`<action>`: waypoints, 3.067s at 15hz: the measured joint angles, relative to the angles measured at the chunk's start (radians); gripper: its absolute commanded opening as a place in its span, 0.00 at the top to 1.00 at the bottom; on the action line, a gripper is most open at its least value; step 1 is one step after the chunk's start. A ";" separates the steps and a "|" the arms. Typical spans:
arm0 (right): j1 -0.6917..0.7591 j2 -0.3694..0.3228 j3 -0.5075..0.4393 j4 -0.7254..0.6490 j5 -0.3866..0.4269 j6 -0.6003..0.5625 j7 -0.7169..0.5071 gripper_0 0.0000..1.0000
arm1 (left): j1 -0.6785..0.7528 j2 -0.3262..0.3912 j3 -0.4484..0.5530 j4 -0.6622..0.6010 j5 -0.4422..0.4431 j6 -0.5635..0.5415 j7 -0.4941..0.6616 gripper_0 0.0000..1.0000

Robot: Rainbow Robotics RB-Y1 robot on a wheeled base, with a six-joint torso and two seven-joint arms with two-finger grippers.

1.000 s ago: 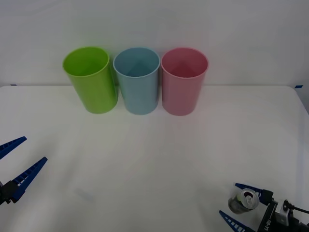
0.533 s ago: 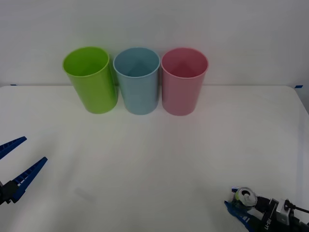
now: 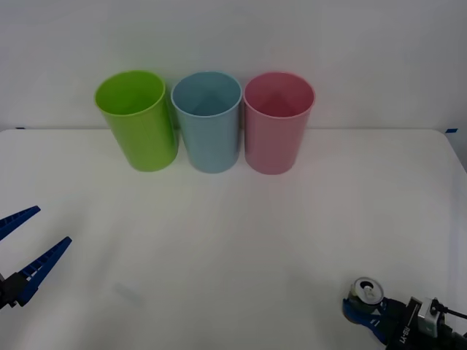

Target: Grasp the object on the table and drop it into the matching bin: aluminum can to the light blue bin, PET bottle to the pink bin.

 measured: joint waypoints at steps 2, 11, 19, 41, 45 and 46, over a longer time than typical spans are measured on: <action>-0.011 -0.002 0.000 -0.007 -0.014 -0.003 -0.001 1.00 | 0.000 0.000 0.000 0.000 0.000 0.000 0.000 0.00; -0.017 -0.037 -0.001 -0.151 -0.080 0.009 -0.105 1.00 | 0.000 0.000 0.000 0.000 0.000 0.000 0.000 0.00; -0.069 -0.052 0.005 -0.344 -0.092 0.069 -0.346 1.00 | 0.000 0.000 0.000 0.000 0.000 0.000 0.000 0.00; -0.712 -0.061 0.221 -0.163 -0.070 0.371 -0.514 1.00 | 0.000 0.000 0.000 0.000 0.000 0.000 0.000 0.00; -0.859 -0.011 0.220 -0.010 -0.029 0.385 -0.515 1.00 | 0.000 0.000 0.000 0.000 0.000 0.000 0.000 0.00; -0.894 0.001 0.220 0.025 -0.021 0.389 -0.515 1.00 | 0.000 0.000 0.000 0.000 0.000 0.000 0.000 0.00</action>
